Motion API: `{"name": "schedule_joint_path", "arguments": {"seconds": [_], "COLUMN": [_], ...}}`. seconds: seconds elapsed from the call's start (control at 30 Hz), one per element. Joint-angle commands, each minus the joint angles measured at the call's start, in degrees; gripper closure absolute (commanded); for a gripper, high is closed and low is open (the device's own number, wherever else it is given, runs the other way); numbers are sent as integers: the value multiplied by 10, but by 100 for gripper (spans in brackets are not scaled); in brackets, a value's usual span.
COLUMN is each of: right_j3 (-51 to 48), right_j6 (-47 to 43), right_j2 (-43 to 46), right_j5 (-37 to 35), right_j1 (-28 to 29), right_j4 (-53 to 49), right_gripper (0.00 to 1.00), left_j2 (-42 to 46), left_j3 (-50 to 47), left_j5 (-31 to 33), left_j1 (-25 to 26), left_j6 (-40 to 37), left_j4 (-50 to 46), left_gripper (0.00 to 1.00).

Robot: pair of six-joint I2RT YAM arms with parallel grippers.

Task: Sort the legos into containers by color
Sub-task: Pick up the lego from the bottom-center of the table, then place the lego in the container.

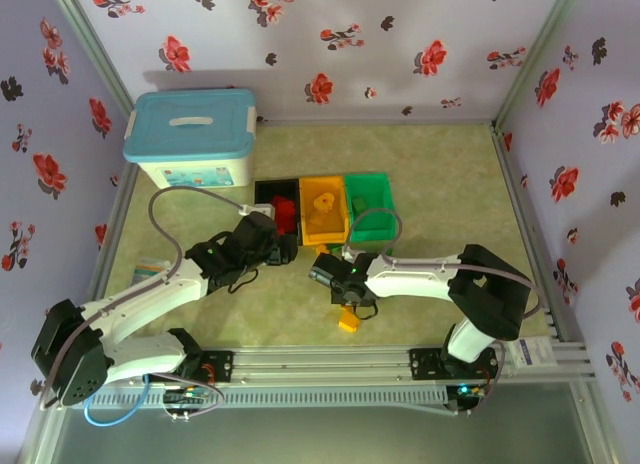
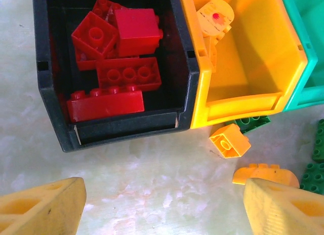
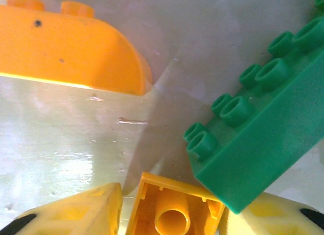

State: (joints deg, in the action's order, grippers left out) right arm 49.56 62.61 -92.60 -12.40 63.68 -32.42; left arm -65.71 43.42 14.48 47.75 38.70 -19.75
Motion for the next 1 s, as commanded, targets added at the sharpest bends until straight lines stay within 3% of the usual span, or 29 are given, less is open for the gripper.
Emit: {"name": "schedule_joint_path", "arguments": {"seconds": [0.0, 0.3, 0.6, 0.73, 0.97], "right_j3": [22, 45, 50, 92, 200], "right_j6": [5, -1, -11, -36, -135], "right_j2": [-2, 24, 27, 37, 23], "right_j5": [1, -23, -29, -72, -97], "right_j1": [10, 12, 11, 8, -72], "right_j4": [37, 11, 0, -47, -72], "right_gripper": [53, 69, 74, 73, 73], "left_j2": [11, 20, 29, 36, 53], "left_j3": [-4, -3, -6, -6, -4], "left_j5": [17, 22, 25, 25, 26], "left_j1": [3, 3, 3, 4, 28], "left_j6": [9, 8, 10, 8, 0], "left_j4": [-4, -11, -17, -19, -17], "left_gripper": [19, 19, 19, 19, 20]}}
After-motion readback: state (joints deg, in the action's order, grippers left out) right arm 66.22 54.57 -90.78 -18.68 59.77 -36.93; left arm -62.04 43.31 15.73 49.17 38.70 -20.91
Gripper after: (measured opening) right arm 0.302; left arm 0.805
